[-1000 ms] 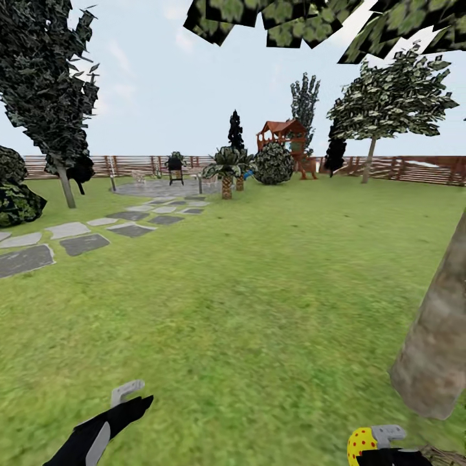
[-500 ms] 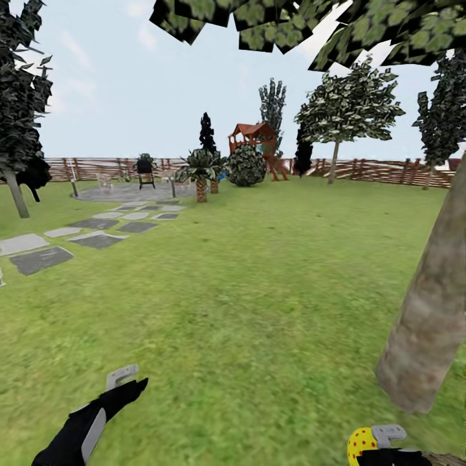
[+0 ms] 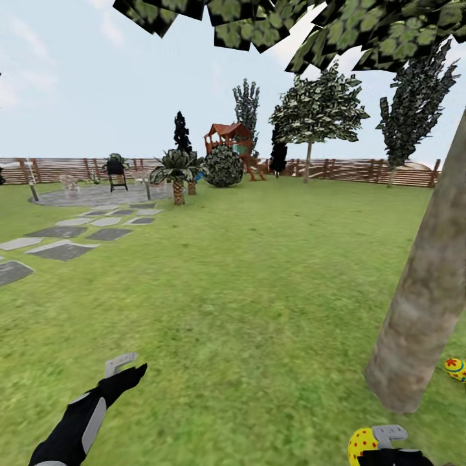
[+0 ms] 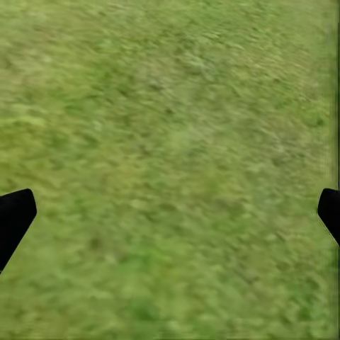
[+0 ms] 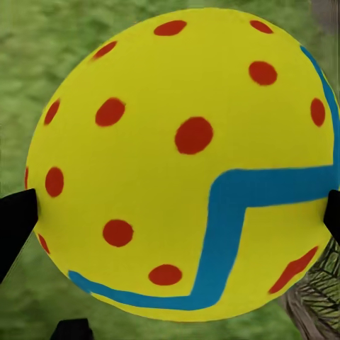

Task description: Take the three Easter eggs out of the wicker basket on the lawn in the garden, then place them on the lawn next to a single tree (choose any tree) so that all three eggs are next to the same tree and none are left in the basket.

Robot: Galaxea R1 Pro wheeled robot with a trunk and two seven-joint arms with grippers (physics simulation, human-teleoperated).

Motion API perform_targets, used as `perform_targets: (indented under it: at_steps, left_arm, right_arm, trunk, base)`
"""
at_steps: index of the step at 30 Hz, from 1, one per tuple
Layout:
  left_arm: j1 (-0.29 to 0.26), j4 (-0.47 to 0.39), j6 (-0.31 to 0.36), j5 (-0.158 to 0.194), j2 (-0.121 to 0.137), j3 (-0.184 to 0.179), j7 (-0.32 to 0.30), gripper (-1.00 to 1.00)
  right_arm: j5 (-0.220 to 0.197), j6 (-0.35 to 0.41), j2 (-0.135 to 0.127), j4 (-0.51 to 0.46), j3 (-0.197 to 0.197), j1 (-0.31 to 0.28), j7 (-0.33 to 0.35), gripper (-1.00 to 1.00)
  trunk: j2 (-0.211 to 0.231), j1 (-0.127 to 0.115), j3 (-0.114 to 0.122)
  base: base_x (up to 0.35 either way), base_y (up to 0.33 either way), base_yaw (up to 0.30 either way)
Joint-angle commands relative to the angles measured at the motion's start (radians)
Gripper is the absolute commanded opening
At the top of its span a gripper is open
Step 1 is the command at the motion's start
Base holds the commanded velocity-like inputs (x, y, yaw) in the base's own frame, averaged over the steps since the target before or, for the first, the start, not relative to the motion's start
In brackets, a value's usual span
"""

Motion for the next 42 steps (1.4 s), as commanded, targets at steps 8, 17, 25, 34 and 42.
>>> perform_targets:
  at_steps: [8,17,25,34,42]
  left_arm:
    - [0.000,0.017,0.009,0.006,-0.004,0.001,-0.005,1.00]
    - [0.000,0.042,0.008,0.006,-0.006,0.000,-0.005,1.00]
    - [0.000,0.045,0.008,0.006,-0.006,0.000,-0.005,1.00]
    - [0.000,0.055,0.007,0.005,-0.006,0.000,-0.013,1.00]
    - [0.000,0.076,0.007,0.006,-0.006,-0.001,-0.017,1.00]
  right_arm:
    - [0.002,0.006,-0.005,-0.002,0.000,-0.001,0.004,-1.00]
    - [0.002,0.007,-0.006,-0.002,0.000,0.000,0.004,-1.00]
    - [0.002,0.007,-0.001,-0.002,0.002,-0.001,0.004,-1.00]
    - [0.003,0.007,0.002,-0.002,0.002,-0.001,0.002,-1.00]
    - [0.003,0.007,0.003,-0.002,0.002,-0.001,0.002,-1.00]
  trunk:
    - [0.056,-0.030,0.024]
    - [0.119,-0.065,0.052]
    - [0.175,-0.095,0.077]
    - [0.217,-0.118,0.096]
    - [0.245,-0.134,0.109]
  base:
    - [0.322,0.103,-0.147]
    - [0.337,0.002,-0.181]
    - [0.338,0.000,-0.283]
    - [0.339,0.008,-0.059]
    - [0.321,0.137,0.000]
